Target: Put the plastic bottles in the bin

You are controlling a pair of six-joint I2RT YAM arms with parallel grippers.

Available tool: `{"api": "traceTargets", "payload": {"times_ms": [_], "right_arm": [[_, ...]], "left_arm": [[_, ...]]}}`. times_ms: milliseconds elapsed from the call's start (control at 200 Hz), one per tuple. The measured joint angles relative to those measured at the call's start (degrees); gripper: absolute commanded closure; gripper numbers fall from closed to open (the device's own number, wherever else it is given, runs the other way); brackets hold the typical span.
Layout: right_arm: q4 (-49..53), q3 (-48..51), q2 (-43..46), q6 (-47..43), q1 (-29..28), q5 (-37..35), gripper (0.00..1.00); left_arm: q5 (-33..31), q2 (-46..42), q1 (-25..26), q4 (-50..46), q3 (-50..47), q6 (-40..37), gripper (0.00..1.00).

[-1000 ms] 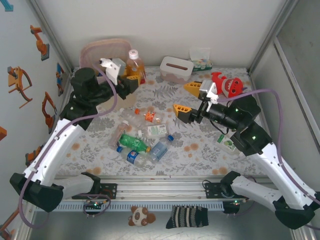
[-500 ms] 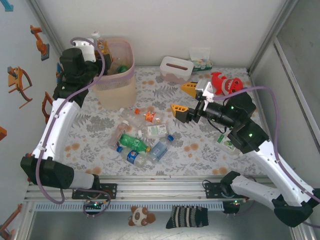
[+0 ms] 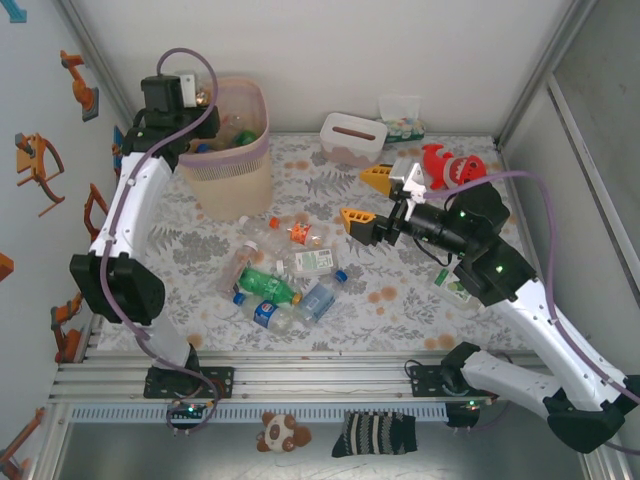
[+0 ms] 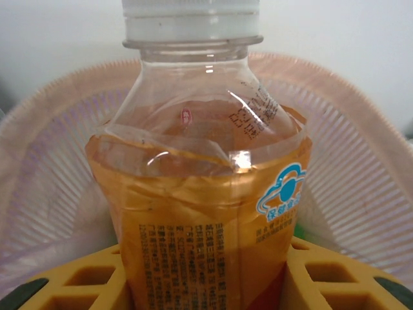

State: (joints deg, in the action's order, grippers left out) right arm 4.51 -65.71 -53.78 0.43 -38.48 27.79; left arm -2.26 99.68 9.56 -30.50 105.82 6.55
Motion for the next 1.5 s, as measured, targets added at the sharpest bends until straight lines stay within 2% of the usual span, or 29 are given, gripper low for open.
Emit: {"api": "traceTargets", "payload": {"times_ms": [576, 841, 1127, 1302, 1497], "right_arm": [[1.25, 0.85, 1.42, 0.15, 0.00, -0.26, 0.23], [1.31, 1.05, 1.75, -0.04, 0.00, -0.44, 0.23], [2.25, 1.07, 1.73, -0.07, 0.00, -0.46, 0.23], [2.54, 1.07, 1.75, -0.07, 0.00, -0.55, 0.23], [3.15, 1.05, 1.75, -0.02, 0.00, -4.09, 0.23]], "left_arm": [[9.11, 23.69, -1.73, -25.57, 25.27, 3.26, 0.73], [8.92, 29.38, -1.68, -32.76, 31.21, 3.48, 0.70], [7.21, 31.93, -1.73, -35.93, 33.09, 3.67, 0.60], [7.48, 32.41, -1.73, -37.20, 34.82, 3.87, 0.43], [8.37, 32.22, -1.73, -38.10, 36.59, 4.48, 0.36]]}}
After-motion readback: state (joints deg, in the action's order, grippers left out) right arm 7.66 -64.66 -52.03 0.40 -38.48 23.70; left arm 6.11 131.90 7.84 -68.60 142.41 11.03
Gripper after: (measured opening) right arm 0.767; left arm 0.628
